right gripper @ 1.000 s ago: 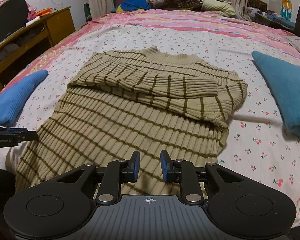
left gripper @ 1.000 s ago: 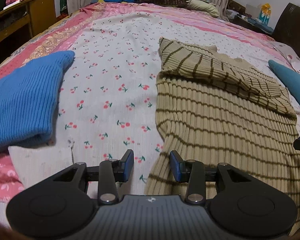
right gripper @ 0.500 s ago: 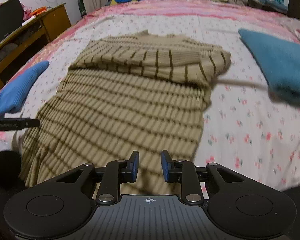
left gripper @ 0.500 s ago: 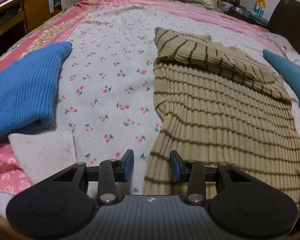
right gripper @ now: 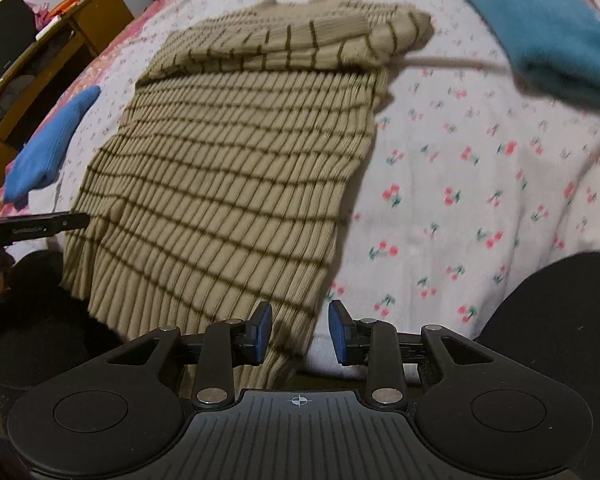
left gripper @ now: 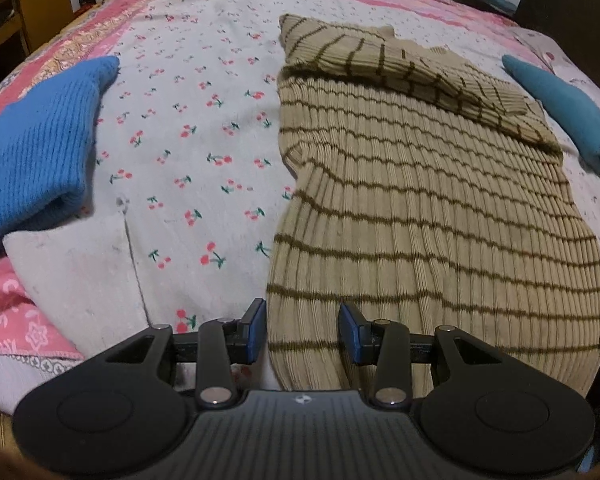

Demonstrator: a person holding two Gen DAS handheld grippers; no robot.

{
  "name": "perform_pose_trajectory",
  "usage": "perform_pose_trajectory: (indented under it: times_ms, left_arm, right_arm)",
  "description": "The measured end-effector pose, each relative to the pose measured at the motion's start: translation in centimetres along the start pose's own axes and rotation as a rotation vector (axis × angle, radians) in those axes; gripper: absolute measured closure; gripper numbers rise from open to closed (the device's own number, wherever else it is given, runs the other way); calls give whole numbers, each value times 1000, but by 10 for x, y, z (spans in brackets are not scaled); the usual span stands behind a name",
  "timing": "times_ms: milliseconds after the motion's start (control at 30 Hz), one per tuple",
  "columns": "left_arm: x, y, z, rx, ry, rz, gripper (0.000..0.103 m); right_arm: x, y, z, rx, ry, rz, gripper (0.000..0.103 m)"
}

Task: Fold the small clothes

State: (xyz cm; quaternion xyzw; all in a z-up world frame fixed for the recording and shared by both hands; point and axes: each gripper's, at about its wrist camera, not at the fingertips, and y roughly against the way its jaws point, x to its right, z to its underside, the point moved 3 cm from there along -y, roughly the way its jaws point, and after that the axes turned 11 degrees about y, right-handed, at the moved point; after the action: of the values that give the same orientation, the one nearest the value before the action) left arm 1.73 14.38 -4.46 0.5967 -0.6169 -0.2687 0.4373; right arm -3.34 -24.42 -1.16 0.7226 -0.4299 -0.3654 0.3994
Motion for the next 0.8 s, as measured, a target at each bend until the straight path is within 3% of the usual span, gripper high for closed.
perform_pose_trajectory:
  times_ms: [200, 500, 567, 667, 800]
  left_arm:
    - [0, -3, 2, -31, -8, -4, 57]
    - [2, -3, 11, -70, -23, -7, 58]
    - [1, -3, 11, -69, -11, -3, 61]
    - [1, 0, 12, -76, 5, 26, 79]
    - [2, 6, 13, -65, 27, 61, 84]
  right_arm:
    - [-7, -18, 2, -60, 12, -57, 70]
    - [-5, -17, 2, -47, -12, -85, 69]
    - [-4, -17, 2, -41, -21, -96, 72]
    - [-1, -14, 2, -33, -34, -110, 86]
    - [4, -10, 3, 2, -75, -148, 97]
